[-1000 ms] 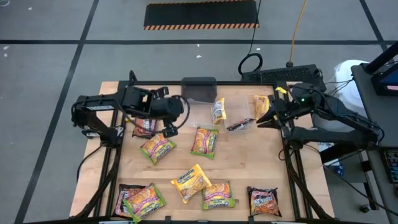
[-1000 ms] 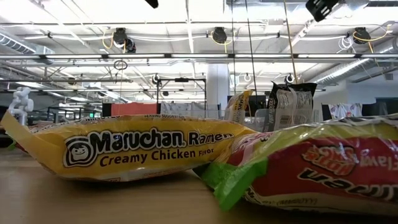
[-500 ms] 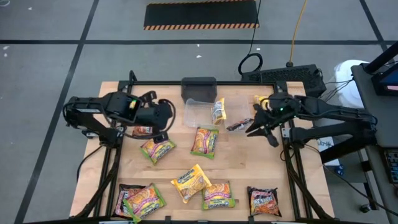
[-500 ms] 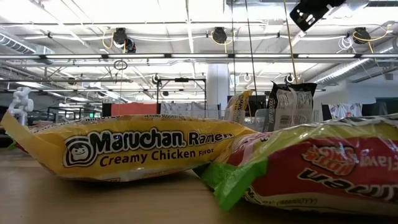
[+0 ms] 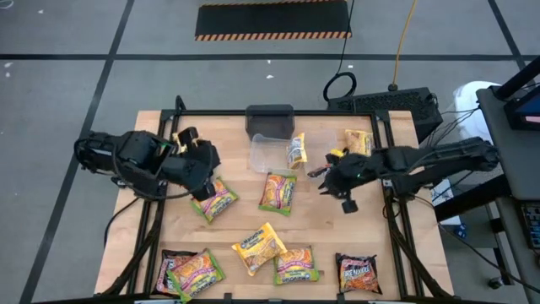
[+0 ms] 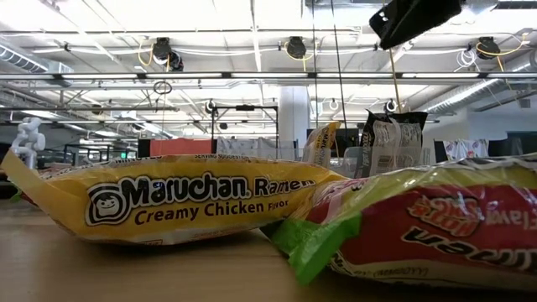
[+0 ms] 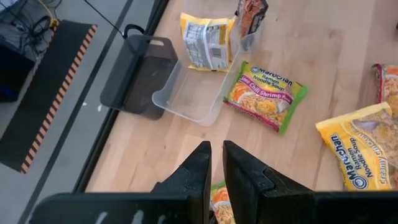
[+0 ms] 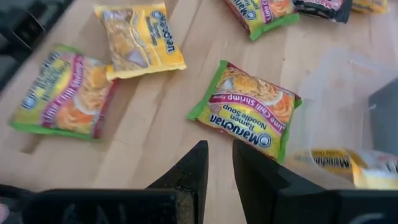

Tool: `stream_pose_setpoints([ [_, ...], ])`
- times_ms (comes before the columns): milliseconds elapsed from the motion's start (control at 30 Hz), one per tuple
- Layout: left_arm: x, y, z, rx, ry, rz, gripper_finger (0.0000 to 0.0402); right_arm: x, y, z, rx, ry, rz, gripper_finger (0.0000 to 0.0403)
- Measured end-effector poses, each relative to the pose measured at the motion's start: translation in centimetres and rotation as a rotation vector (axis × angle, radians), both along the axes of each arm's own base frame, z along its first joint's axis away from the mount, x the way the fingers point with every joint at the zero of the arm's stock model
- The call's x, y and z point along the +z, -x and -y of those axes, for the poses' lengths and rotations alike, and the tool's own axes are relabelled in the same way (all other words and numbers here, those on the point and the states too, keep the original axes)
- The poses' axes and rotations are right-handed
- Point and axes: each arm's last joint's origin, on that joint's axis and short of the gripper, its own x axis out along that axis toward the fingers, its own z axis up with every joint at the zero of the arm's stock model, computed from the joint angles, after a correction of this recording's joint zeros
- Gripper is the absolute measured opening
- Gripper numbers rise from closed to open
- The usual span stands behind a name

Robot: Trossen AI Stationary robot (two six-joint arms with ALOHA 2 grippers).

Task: Sort Maruchan noodles
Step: Put the green noodle pack into the black bin

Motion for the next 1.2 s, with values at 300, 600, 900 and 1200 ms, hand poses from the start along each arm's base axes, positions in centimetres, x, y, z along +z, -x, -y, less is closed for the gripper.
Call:
stream_pose_setpoints([
  [300,0.0,0.3,0.7,-0.018,0.001,0.002,0.0049,-3.1,-2.4,-3.4,0.151,0.207,-0.087,0.007],
  [600,-0.1,0.5,1.0,-0.021,0.006,-0.006,0.0049,-4.8,-2.3,-6.5,0.235,0.197,-0.158,0.007],
  [900,-0.1,0.5,1.0,-0.015,0.009,-0.004,0.0049,-6.9,-2.1,-10.0,0.345,0.223,-0.22,0.007],
  [1200,-0.1,0.5,1.0,-0.018,0.008,-0.006,0.0049,-9.2,-2.7,-11.6,0.391,0.226,-0.281,0.007],
])
